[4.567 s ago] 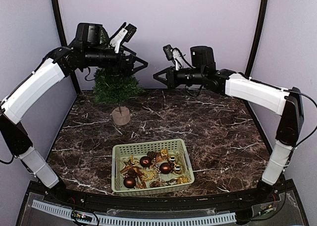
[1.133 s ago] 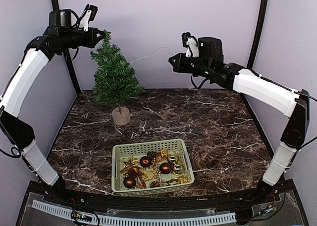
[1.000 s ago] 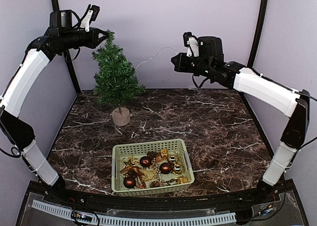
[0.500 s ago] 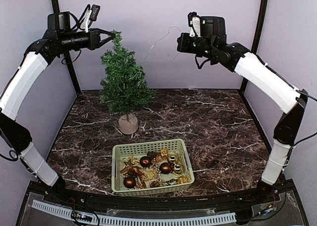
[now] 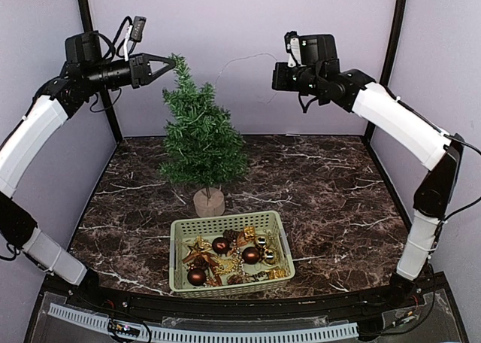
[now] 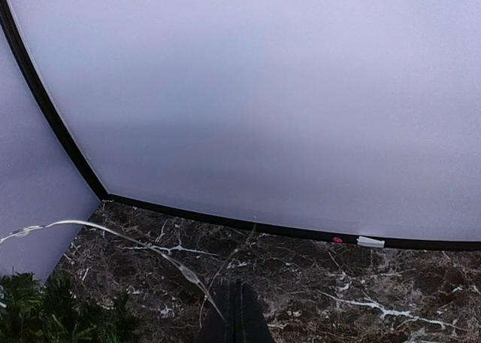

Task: Decorate the small christmas tree
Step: Wrap the side of the string light in the gap of the branches.

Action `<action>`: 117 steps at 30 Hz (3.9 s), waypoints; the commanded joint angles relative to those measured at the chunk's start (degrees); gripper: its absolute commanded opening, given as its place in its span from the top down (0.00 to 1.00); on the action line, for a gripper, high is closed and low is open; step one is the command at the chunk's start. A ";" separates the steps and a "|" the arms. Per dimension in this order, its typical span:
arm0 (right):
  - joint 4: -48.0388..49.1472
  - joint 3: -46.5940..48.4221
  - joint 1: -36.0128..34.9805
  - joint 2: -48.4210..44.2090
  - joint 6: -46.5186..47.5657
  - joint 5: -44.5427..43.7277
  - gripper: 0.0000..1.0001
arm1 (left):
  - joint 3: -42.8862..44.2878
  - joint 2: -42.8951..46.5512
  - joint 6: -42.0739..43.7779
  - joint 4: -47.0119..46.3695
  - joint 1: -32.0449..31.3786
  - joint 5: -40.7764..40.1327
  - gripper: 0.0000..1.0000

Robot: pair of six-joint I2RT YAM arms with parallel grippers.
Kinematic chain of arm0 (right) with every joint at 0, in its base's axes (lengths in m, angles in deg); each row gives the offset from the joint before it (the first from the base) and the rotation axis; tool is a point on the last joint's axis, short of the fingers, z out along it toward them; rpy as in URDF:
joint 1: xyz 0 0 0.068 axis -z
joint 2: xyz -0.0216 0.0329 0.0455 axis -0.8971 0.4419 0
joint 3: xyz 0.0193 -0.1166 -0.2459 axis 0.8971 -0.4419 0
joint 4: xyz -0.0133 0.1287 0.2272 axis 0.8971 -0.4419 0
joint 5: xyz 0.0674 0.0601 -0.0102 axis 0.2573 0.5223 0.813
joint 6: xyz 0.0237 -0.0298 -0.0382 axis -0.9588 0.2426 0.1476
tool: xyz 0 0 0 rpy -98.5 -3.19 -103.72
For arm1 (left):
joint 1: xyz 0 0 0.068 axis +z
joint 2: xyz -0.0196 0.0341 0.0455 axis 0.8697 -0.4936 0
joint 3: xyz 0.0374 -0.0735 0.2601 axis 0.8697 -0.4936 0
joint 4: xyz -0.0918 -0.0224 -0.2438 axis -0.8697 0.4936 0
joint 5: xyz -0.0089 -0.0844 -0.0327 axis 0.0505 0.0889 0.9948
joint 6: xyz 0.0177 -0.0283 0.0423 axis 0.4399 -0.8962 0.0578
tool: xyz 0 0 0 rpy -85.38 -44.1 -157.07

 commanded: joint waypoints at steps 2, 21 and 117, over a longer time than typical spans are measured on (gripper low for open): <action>1.68 -0.78 0.80 0.21 0.24 0.33 1.00 | -5.10 5.99 0.02 -7.87 0.09 3.68 0.93; 10.06 -8.73 0.79 -4.97 7.57 9.38 1.00 | 17.64 -0.14 -1.98 9.84 0.60 -18.04 0.17; 29.58 -21.03 -14.76 -13.51 12.38 20.28 0.06 | -3.61 -5.71 -14.43 -20.99 4.75 -3.91 1.00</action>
